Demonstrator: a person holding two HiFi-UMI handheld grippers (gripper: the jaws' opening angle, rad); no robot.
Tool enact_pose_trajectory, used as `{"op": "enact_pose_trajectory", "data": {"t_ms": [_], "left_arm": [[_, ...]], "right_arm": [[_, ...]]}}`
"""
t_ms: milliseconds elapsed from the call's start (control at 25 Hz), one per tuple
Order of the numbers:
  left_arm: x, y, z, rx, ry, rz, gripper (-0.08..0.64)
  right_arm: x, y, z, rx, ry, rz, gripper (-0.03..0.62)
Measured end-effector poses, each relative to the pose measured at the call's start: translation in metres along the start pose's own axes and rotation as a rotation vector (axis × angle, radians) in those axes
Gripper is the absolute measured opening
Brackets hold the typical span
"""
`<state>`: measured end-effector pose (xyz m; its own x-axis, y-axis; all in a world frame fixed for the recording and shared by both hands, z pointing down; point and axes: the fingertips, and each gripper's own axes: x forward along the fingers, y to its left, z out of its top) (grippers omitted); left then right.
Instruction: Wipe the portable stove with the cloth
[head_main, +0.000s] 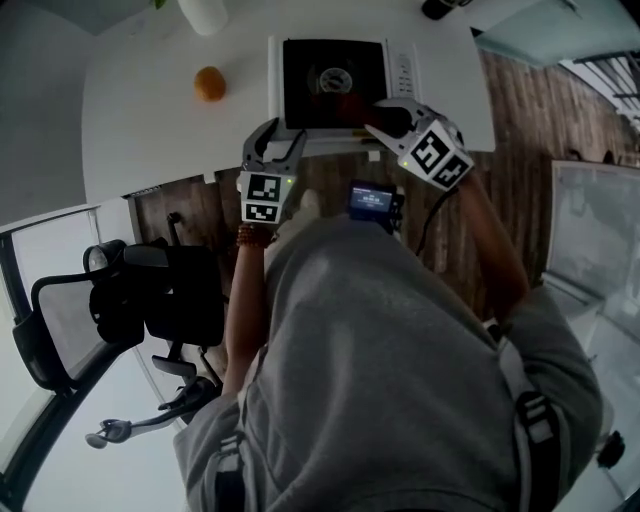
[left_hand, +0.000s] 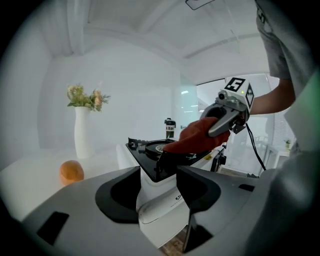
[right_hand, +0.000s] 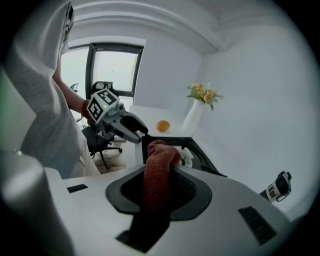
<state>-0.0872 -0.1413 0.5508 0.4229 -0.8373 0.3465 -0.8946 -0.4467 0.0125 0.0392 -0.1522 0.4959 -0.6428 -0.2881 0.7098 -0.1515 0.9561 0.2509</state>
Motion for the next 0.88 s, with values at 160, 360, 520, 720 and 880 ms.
{"op": "enact_pose_trajectory", "data": {"t_ms": [160,360,520,720,880], "left_arm": [[0.0,0.0,-0.001,0.0,0.006,-0.003,0.233],[0.0,-0.001,0.0,0.0,0.016,-0.004,0.233],[0.001,-0.002,-0.001,0.0,0.017,-0.004,0.233],[0.0,-0.001,-0.001,-0.001,0.015,-0.008,0.233],[0.0,-0.001,-0.001,-0.005,0.024,-0.007,0.233]], "right_arm": [[0.008,0.023,-0.03,-0.027,0.104,0.011,0.11],[0.027,0.031,-0.032,-0.058,0.158,0.013,0.109],[0.036,0.029,-0.035,-0.034,0.233,0.007,0.109],[0.044,0.027,-0.03,0.028,0.312,0.034,0.106],[0.05,0.03,-0.025,-0.038,0.409,0.058,0.104]]}}
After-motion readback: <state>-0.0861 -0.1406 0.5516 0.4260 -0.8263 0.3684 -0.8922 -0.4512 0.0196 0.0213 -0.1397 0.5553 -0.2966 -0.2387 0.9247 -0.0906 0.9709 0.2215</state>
